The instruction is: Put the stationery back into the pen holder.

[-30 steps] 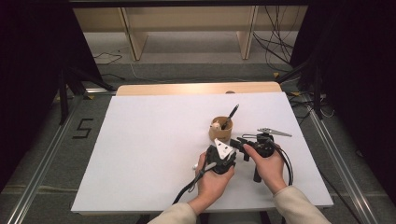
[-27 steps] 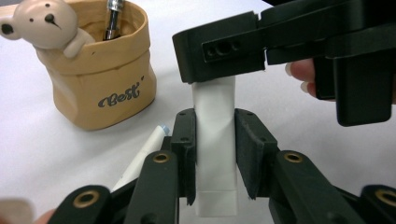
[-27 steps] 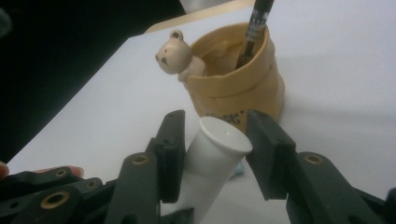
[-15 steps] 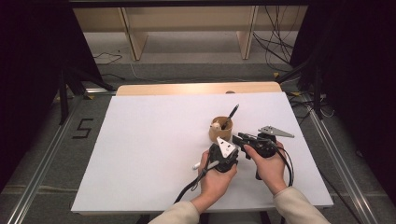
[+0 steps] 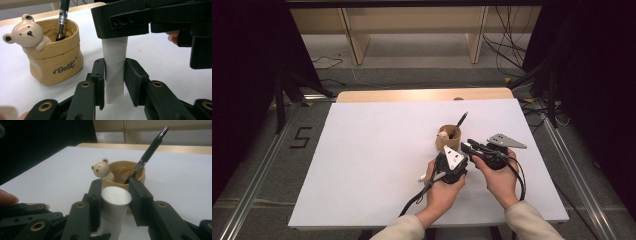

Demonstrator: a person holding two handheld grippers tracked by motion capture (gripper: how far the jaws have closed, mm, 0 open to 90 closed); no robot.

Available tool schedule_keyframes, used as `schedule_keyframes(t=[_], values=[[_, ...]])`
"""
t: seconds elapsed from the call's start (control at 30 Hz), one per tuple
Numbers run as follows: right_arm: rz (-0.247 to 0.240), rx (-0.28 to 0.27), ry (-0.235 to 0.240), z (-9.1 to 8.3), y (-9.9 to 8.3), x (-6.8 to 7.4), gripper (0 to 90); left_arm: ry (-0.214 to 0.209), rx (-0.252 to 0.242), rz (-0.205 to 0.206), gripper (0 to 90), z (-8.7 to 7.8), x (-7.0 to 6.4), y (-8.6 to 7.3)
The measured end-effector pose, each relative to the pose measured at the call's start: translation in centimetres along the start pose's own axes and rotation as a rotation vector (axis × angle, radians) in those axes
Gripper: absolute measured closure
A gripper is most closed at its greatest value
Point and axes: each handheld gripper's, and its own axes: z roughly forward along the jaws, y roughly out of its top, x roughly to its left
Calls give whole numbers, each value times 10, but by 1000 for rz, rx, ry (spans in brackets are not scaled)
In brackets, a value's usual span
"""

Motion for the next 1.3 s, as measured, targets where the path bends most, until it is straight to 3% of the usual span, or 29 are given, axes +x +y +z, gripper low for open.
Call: schedule_keyframes(t=[0.2, 0.27, 0.5, 0.67, 0.9, 1.3], values=[[-11, -15, -7, -1, 2, -1, 651, -41, 8, 8, 583, -2, 0, 0], [-15, -24, -11, -2, 3, -2, 651, -35, -2, 37, 542, -7, 2, -1], [-21, -45, -26, -4, 8, -5, 651, -44, 58, 81, 408, -26, 22, -7], [-26, -48, -31, -4, 11, -6, 651, -68, 94, 70, 364, -41, 42, -14], [-45, -59, -36, -1, 15, -6, 651, -43, 112, 61, 341, -65, 69, -20], [-47, -73, -43, 5, 24, -7, 651, -38, 144, 57, 330, -80, 85, -35]])
